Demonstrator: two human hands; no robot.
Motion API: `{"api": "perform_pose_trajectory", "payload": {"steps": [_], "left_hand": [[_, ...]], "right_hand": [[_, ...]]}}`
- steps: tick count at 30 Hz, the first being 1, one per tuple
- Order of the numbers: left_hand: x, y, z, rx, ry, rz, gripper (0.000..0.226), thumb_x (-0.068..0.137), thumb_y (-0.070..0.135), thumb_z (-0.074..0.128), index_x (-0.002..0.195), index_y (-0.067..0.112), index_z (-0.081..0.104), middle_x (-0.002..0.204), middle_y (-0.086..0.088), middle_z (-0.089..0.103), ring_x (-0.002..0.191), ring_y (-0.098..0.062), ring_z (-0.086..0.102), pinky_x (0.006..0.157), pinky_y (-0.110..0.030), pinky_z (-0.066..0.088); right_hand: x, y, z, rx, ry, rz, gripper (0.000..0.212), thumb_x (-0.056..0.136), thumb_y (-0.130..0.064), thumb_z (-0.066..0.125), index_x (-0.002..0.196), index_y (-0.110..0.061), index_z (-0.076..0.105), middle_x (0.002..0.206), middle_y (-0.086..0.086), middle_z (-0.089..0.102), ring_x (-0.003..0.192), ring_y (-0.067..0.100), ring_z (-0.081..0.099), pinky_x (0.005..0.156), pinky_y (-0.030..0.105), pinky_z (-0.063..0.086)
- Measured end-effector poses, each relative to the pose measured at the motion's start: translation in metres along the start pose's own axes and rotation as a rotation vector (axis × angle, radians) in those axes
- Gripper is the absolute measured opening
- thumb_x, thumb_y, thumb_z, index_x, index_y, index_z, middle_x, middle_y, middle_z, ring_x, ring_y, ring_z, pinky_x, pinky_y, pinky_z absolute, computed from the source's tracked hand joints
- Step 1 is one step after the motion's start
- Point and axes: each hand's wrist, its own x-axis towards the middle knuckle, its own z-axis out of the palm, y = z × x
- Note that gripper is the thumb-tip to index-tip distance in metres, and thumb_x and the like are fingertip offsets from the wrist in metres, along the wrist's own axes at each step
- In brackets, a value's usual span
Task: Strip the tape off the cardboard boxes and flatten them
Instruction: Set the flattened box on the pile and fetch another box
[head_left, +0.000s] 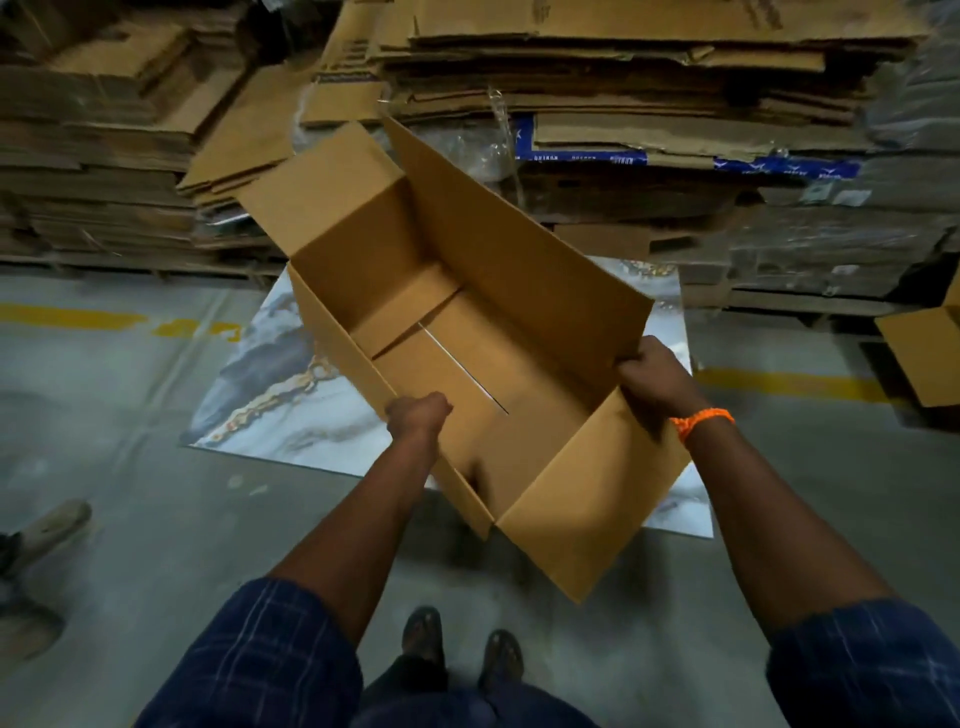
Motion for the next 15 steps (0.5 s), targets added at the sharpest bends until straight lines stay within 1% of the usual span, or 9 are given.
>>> {"api": "perform_pose_trajectory", "payload": {"steps": [1, 3, 4, 5, 7, 9, 12, 14, 15], "left_hand": [[0.005, -0.003, -0.002, 0.002, 0.003, 0.006, 0.053, 0.065, 0.016, 0.066, 0.116, 0.001, 0.058, 0.123, -0.026, 0.063, 0.101, -0.036, 0.064, 0.085, -0.040, 0.055], [0.002, -0.005, -0.004, 0.031, 0.025, 0.055, 0.051, 0.064, 0.016, 0.053, 0.113, 0.002, 0.062, 0.115, -0.022, 0.066, 0.099, -0.038, 0.066, 0.090, -0.046, 0.058], [0.001, -0.004, -0.004, 0.042, 0.038, 0.083, 0.049, 0.067, 0.017, 0.053, 0.113, 0.003, 0.062, 0.113, -0.019, 0.067, 0.099, -0.038, 0.066, 0.091, -0.049, 0.059], [-0.004, -0.002, -0.005, 0.055, 0.045, 0.106, 0.040, 0.073, 0.016, 0.054, 0.110, 0.004, 0.063, 0.112, -0.017, 0.068, 0.098, -0.037, 0.066, 0.091, -0.048, 0.059], [-0.008, 0.003, -0.010, 0.051, 0.075, 0.142, 0.022, 0.086, 0.012, 0.053, 0.105, 0.007, 0.062, 0.108, -0.014, 0.068, 0.094, -0.034, 0.064, 0.087, -0.043, 0.059], [-0.005, 0.008, -0.019, 0.035, 0.112, 0.181, 0.022, 0.093, 0.013, 0.053, 0.111, 0.007, 0.063, 0.109, -0.013, 0.067, 0.094, -0.032, 0.064, 0.082, -0.040, 0.057], [0.000, 0.016, -0.034, 0.115, 0.174, 0.278, 0.032, 0.097, 0.026, 0.053, 0.121, 0.007, 0.063, 0.118, -0.017, 0.068, 0.104, -0.039, 0.065, 0.093, -0.051, 0.055], [0.003, 0.024, -0.041, 0.203, 0.187, 0.316, 0.036, 0.098, 0.032, 0.054, 0.123, 0.007, 0.061, 0.122, -0.019, 0.066, 0.109, -0.041, 0.063, 0.098, -0.053, 0.052], [0.004, 0.029, -0.042, 0.234, 0.191, 0.337, 0.036, 0.099, 0.032, 0.054, 0.124, 0.006, 0.059, 0.124, -0.019, 0.065, 0.111, -0.041, 0.062, 0.098, -0.052, 0.051]], "right_hand": [[0.002, 0.000, -0.002, 0.024, -0.037, 0.011, 0.029, 0.078, -0.029, 0.058, 0.093, -0.007, 0.069, 0.086, 0.015, 0.070, 0.084, 0.037, 0.067, 0.071, 0.038, 0.050], [-0.001, -0.009, -0.003, 0.050, -0.072, 0.015, 0.028, 0.086, -0.030, 0.059, 0.099, -0.009, 0.071, 0.089, 0.016, 0.072, 0.085, 0.036, 0.067, 0.072, 0.035, 0.048], [-0.005, -0.017, -0.002, 0.057, -0.070, 0.001, 0.022, 0.092, -0.028, 0.059, 0.099, -0.011, 0.070, 0.088, 0.013, 0.071, 0.083, 0.034, 0.066, 0.069, 0.032, 0.045], [-0.010, -0.026, -0.003, 0.060, -0.063, -0.020, 0.017, 0.097, -0.026, 0.057, 0.099, -0.014, 0.069, 0.086, 0.009, 0.070, 0.081, 0.029, 0.064, 0.067, 0.029, 0.043], [-0.018, -0.042, -0.005, 0.056, -0.030, -0.084, 0.012, 0.101, -0.024, 0.055, 0.100, -0.022, 0.067, 0.085, 0.000, 0.067, 0.079, 0.019, 0.062, 0.065, 0.027, 0.041], [-0.026, -0.060, -0.011, 0.032, -0.006, -0.166, 0.013, 0.102, -0.023, 0.055, 0.104, -0.024, 0.069, 0.088, -0.001, 0.067, 0.081, 0.019, 0.061, 0.069, 0.029, 0.042], [-0.036, -0.090, -0.013, -0.072, 0.048, -0.335, 0.025, 0.092, -0.024, 0.060, 0.114, -0.024, 0.071, 0.092, -0.001, 0.073, 0.083, 0.023, 0.066, 0.073, 0.035, 0.053], [-0.037, -0.106, -0.010, -0.158, 0.113, -0.387, 0.039, 0.082, -0.027, 0.057, 0.120, -0.027, 0.068, 0.088, 0.000, 0.071, 0.077, 0.026, 0.064, 0.068, 0.037, 0.055], [-0.035, -0.111, -0.010, -0.174, 0.160, -0.378, 0.041, 0.079, -0.025, 0.054, 0.117, -0.026, 0.069, 0.082, 0.001, 0.069, 0.073, 0.028, 0.062, 0.064, 0.035, 0.053]]}}
